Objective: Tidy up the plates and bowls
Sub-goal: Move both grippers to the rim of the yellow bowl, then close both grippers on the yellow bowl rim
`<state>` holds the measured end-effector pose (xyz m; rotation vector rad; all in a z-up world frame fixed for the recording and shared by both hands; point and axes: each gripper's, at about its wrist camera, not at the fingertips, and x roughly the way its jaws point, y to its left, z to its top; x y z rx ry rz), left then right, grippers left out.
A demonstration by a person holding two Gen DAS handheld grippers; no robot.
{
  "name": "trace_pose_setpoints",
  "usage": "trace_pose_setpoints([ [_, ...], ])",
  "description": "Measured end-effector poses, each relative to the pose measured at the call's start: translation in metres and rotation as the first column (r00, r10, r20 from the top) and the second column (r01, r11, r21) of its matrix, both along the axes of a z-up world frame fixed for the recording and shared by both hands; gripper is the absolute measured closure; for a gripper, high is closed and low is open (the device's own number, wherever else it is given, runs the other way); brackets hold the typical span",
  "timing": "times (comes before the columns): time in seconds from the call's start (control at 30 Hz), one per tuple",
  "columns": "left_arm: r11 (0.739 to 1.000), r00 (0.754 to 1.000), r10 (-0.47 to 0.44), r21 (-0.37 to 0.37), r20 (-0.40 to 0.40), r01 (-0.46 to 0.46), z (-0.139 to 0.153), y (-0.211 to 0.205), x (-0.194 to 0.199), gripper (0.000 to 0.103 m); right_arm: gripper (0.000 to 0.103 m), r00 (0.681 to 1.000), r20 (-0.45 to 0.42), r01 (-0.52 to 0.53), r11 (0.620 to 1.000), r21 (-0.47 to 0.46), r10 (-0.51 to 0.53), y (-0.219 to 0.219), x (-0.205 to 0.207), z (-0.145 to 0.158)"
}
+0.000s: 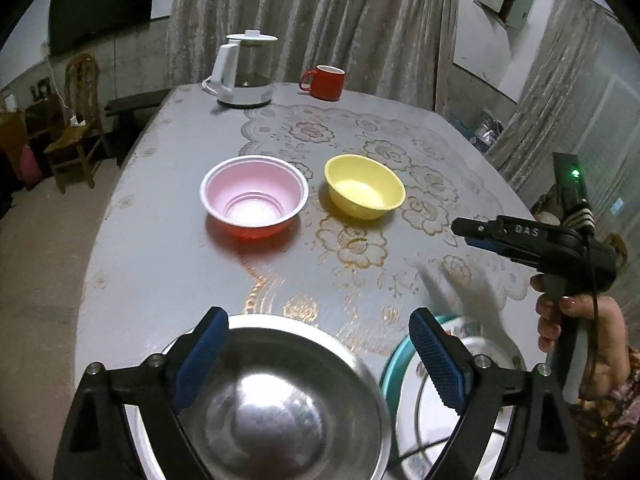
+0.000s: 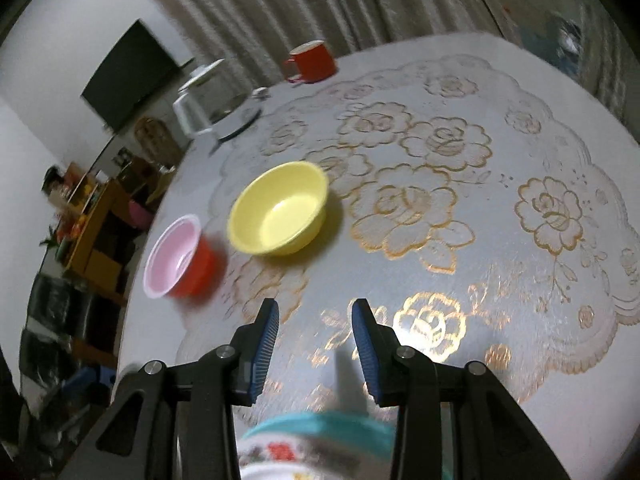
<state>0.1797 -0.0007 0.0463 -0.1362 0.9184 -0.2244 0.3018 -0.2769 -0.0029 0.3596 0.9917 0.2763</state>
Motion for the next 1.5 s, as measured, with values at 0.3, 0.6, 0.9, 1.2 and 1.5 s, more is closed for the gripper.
trace_pose_setpoints([
  [0.3, 1.000, 1.000, 0.012, 0.026, -0.024, -0.011, -0.007, -0.014, 0.028, 0.011, 0.063, 0.999, -0.038, 0.020, 0.999, 0.039, -0.018, 0.005, 0.056, -0.013],
  [0.6, 0.999, 0.999, 0.022, 0.045, -0.040, -0.021, -0.010, -0.018, 0.041, 0.011, 0.063, 0.993, -0.117, 0.034, 0.995, 0.092, -0.023, 0.016, 0.101, -0.044],
  [0.9, 0.996, 1.000, -0.016, 0.093, -0.001, 0.016, -0.007, -0.046, 0.065, 0.011, 0.085, 0.994, -0.108, -0.017, 0.992, 0.121, 0.030, 0.014, 0.096, -0.057],
  [1.2, 0.994, 0.999, -0.030, 0.100, -0.035, 0.034, -0.023, -0.077, 0.116, 0.012, 0.089, 0.996, -0.088, -0.025, 0.995, 0.097, 0.033, -0.007, 0.077, -0.055],
  [1.5, 0.993, 0.994, -0.052, 0.099, -0.100, 0.062, -0.054, -0.100, 0.153, 0.027, 0.089, 0.996, -0.080, -0.035, 0.997, 0.074, 0.041, -0.011, 0.072, -0.055],
])
